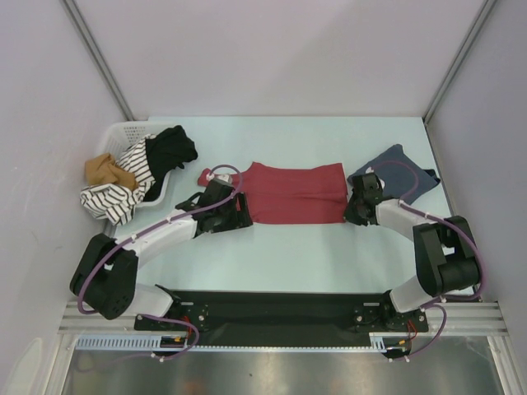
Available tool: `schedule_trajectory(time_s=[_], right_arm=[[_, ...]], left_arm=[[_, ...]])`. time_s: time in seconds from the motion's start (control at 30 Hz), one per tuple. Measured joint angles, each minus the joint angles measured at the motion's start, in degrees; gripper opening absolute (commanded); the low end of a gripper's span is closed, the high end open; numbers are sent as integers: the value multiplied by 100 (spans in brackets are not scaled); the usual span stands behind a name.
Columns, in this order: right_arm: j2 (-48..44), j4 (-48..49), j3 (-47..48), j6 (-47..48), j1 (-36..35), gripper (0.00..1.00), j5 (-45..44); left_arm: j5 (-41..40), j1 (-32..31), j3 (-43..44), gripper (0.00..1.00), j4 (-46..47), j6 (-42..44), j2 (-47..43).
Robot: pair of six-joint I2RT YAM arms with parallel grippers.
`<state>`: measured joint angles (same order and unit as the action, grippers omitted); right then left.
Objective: Fold and stack the tank tops
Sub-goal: Fold the tank top
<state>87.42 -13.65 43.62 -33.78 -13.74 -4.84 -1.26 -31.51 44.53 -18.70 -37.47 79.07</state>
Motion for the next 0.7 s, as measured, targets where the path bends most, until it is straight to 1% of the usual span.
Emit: schedule_trajectory(time_s=[0.13,0.27,0.47,0.53,0.63,0.7], right_arm=[[-133,-142,-35,-11,-103,0,-170],[-546,-299,-275,-24,-146,0,-197],[-1082,-621,-623,-28,-133,0,-199],[-1207,-726,-708,-28,-85,0,-173],[-1292,-859,-754,-26,-9,0,-131],[-1327,-898,-782,-26,28,0,-107]], left_arm=[[-168,15,0,80,-157,2,-28],[-352,15,0,80,-321,4,-90],[-605,74,-9,80,-634,7,-485],[-616,205,-33,79,-702,15,-671],[-649,562,-168,77,-745,13,-988],[-675,813,-317,74,-758,-2,-1200]])
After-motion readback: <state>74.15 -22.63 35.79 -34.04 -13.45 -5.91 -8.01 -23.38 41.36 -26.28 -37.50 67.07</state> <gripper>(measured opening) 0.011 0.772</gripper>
